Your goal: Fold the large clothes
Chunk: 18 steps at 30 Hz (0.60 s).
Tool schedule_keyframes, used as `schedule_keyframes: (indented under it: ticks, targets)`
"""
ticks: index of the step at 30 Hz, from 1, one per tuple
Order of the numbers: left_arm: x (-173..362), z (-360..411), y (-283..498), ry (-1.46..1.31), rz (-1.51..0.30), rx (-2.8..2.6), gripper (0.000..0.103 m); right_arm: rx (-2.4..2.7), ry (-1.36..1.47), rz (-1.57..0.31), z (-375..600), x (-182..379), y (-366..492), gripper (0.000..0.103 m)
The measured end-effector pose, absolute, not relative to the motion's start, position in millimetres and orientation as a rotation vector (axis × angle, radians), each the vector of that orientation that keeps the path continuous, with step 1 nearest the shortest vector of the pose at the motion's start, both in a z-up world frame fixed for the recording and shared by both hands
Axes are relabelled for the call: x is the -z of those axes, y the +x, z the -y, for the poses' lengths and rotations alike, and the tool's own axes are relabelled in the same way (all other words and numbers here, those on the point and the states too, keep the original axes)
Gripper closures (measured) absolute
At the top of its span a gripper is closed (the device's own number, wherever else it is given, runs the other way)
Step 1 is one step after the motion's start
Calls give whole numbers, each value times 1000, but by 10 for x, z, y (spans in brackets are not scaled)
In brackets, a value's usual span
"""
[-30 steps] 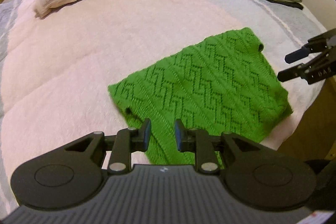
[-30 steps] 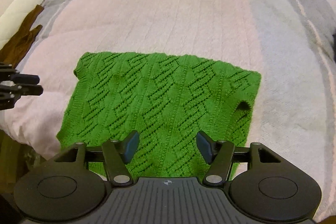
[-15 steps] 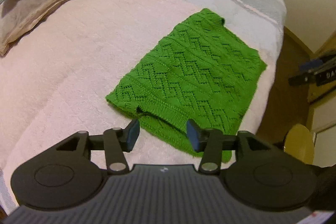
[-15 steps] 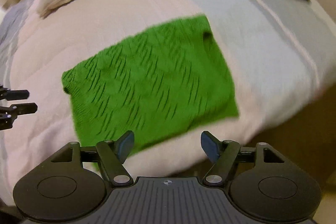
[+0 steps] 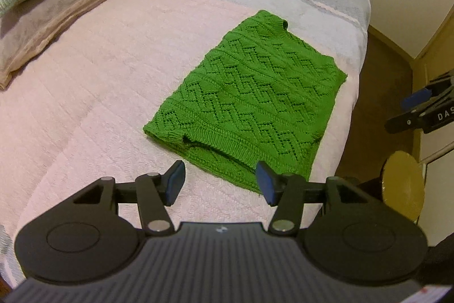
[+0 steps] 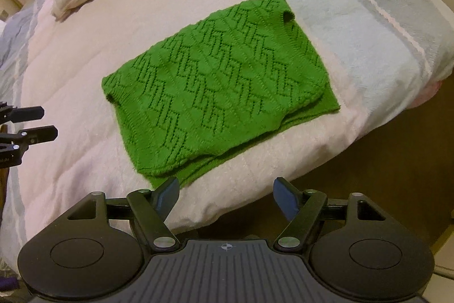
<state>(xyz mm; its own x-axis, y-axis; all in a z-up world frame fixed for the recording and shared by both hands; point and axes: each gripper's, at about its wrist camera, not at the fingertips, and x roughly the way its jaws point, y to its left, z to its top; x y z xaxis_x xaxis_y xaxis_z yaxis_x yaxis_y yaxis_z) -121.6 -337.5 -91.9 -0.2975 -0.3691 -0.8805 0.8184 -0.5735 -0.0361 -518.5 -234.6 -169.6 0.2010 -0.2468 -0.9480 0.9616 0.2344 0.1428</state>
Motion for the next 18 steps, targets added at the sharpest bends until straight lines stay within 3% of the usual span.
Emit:
schedule_keyframes:
  ticks: [3, 6, 12, 18]
  targets:
    - [936, 3285, -1231, 1191, -502, 1955, 52, 1011, 881, -992, 2271, 1722, -5124, 33]
    - [1000, 3174, -1211, 1253, -301, 2012, 36, 914, 667, -989, 2102, 1713, -4923, 33]
    - [1404, 3173, -1110, 1440, 63, 2114, 35, 747, 341, -1047, 1645, 2007, -4444, 33]
    - [2059, 3411, -971, 1562, 309, 2248, 35, 703, 148, -1113, 1377, 2726, -3895, 33]
